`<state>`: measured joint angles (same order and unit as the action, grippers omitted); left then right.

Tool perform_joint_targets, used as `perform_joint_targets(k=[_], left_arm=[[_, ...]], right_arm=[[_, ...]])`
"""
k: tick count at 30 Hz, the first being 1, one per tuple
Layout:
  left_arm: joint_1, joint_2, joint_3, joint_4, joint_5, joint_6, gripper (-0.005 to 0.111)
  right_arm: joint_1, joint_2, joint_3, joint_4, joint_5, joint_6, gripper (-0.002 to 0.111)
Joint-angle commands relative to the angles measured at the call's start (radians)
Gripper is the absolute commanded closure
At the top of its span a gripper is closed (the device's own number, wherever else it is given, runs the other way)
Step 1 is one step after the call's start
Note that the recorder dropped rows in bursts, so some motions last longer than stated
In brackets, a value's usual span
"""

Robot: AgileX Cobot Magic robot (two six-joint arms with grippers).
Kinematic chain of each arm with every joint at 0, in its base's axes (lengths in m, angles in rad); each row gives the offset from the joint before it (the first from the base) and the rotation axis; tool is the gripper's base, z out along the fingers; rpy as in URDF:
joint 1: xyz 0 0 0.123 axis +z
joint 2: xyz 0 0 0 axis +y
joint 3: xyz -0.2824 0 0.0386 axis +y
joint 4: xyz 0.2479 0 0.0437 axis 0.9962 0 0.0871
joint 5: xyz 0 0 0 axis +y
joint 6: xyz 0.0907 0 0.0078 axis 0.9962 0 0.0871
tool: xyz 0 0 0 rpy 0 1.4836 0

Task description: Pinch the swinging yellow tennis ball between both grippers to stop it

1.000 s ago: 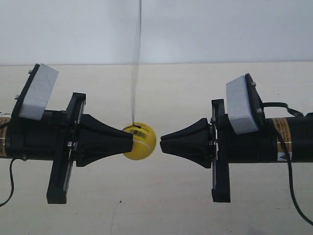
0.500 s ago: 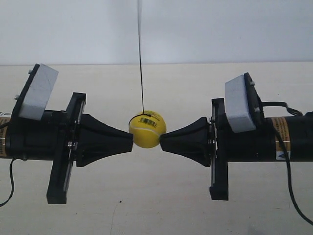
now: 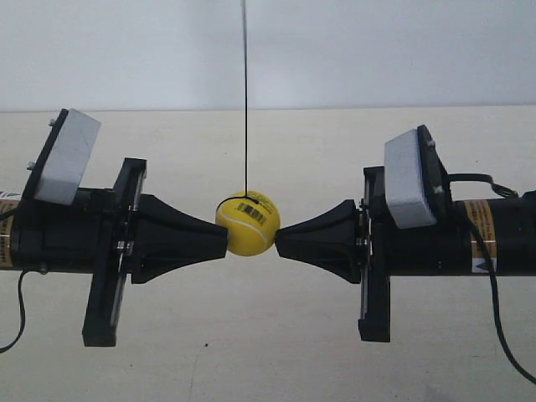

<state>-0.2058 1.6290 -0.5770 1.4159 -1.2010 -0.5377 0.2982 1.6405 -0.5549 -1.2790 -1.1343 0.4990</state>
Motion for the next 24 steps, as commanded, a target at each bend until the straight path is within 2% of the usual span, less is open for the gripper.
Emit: perform_joint_targets(k=[1,10,24], left_arm=[[-0.005,0.002,-0.005,-0.027,0.024,0.005,0.102],[-0.003,0.002,-0.005,-0.11,0.083,0.063,0.102],[-0.003,0.002,-0.005,-0.112,0.1,0.068,0.102]], right_arm=[[0.001,-0.002,-0.004,0.023,0.013,-0.028,0.108],[0.001,-0.002,-0.004,0.08,0.047,-0.066,0.108],[0.001,-0.002,-0.004,0.116,0.051,-0.1,0.108]])
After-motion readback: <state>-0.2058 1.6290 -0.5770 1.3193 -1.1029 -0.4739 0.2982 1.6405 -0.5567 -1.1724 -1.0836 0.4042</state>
